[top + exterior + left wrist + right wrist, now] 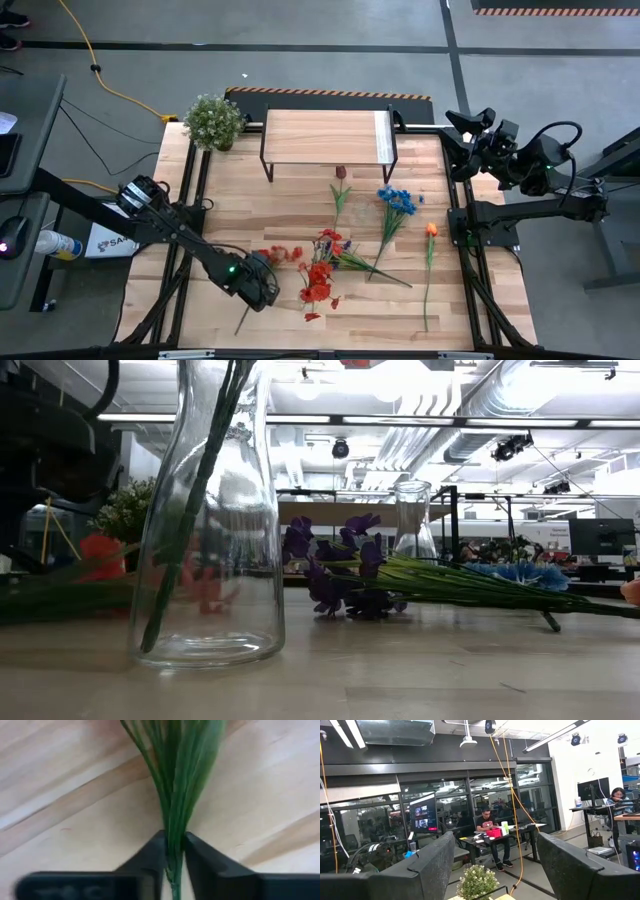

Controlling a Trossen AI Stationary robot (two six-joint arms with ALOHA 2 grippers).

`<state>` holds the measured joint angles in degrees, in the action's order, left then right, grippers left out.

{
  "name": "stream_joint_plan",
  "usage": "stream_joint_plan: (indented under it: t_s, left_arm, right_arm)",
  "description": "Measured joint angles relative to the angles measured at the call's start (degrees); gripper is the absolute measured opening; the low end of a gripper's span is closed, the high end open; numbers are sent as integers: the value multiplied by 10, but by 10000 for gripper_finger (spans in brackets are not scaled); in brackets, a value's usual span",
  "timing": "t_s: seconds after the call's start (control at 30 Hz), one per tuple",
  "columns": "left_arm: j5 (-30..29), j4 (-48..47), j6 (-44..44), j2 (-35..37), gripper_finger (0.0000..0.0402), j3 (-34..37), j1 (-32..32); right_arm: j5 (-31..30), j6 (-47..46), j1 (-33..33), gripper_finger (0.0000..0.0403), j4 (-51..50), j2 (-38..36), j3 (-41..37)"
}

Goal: Pick and place flowers into a vace then onto a shelf
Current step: Put the orange flowers into the bottom transparent vase

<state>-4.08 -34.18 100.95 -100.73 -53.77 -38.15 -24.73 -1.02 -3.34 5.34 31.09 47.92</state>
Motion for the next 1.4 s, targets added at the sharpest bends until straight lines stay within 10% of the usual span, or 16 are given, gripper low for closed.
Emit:
stream_joint_plan:
  t_s: [0.1,0.6,1.4]
  left_arm:
    - [-3,-6,13,0,31,0,0]
    - [-81,-43,76,11,32,-9,-3]
    - [-320,-559,254,27,32,-299,-94]
  right_arm:
    - [0,0,0,271,0,0,0]
    - [0,-4,0,271,0,0,0]
    - [-2,0,0,271,-4,0,0]
